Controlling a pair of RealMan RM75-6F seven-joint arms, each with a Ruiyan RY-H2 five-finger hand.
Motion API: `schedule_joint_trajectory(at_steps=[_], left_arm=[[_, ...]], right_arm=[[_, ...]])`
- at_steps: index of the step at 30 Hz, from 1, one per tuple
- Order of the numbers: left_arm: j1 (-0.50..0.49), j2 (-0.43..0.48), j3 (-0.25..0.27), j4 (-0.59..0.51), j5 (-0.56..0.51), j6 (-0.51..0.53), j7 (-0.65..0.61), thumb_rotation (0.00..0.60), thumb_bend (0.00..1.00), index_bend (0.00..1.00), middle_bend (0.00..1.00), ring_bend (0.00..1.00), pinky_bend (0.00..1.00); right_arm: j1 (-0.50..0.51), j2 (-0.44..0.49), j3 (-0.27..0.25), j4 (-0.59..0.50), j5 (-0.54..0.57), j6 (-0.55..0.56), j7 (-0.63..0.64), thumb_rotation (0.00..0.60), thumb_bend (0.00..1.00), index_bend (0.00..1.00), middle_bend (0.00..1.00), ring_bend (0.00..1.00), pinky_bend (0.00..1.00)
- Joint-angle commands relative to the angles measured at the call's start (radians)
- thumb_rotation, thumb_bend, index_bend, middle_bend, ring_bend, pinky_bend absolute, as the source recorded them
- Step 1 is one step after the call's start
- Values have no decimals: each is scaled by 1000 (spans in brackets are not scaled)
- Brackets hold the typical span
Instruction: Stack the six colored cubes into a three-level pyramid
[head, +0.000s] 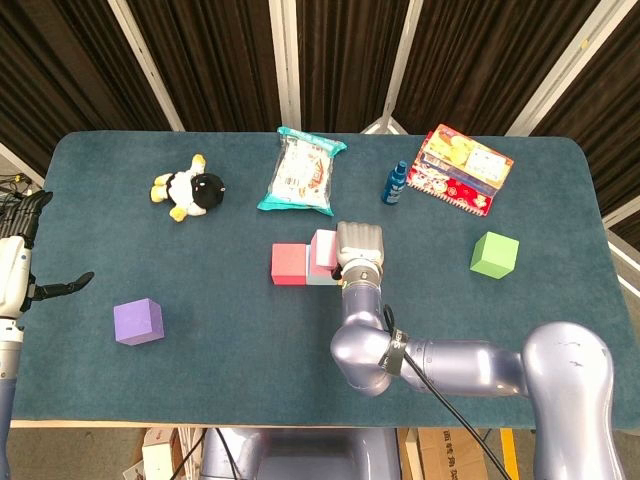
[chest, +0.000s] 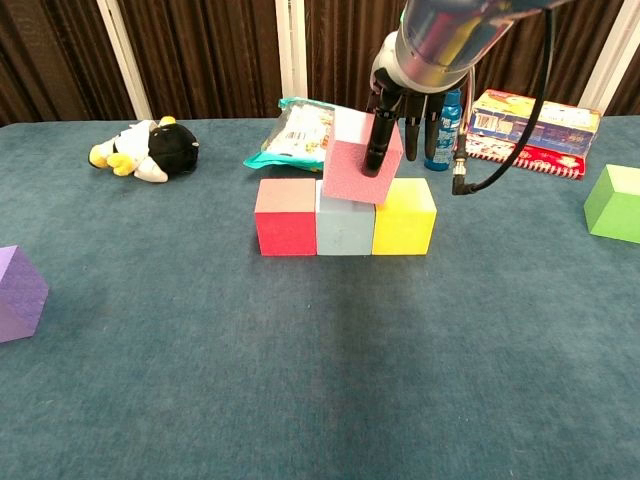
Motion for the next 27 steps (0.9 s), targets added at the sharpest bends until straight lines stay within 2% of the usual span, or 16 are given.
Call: schedule_joint_trajectory(at_steps=[1,14,27], left_arm=[[0,0,0,1,0,1,-1,600,123,0,20,0,42],[-2,-4,3,-1,0,3,7,600,123,0,20,0,42],[-3,-5,4,1,-1,2,8,600,123,0,20,0,42]], right_arm=[[-6,-6,1,5,-11,-4,-7,600,308,543,552,527,446],[-43,2,-35,-18,-121,-36,-51,600,307,540,551,527,446],[-66,-2,-48,-10,-132,-43,-76,600,308,539,551,527,446]])
